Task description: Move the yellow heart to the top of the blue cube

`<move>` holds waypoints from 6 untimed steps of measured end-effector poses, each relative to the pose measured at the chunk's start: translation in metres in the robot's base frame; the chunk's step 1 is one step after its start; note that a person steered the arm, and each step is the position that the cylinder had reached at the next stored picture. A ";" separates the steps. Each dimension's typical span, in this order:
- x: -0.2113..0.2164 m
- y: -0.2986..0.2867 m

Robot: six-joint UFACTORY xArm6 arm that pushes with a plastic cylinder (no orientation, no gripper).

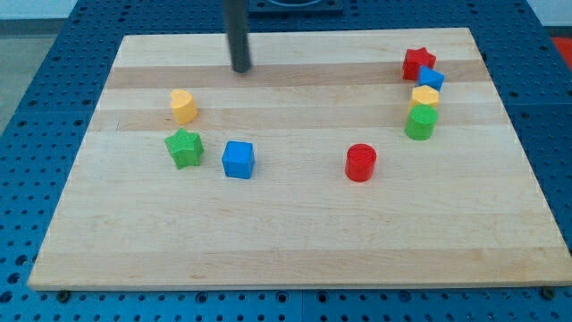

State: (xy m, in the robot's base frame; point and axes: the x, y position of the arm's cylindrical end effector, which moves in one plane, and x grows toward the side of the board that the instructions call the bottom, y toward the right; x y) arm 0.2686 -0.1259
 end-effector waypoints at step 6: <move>0.091 -0.050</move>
State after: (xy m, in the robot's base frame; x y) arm 0.3595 -0.1760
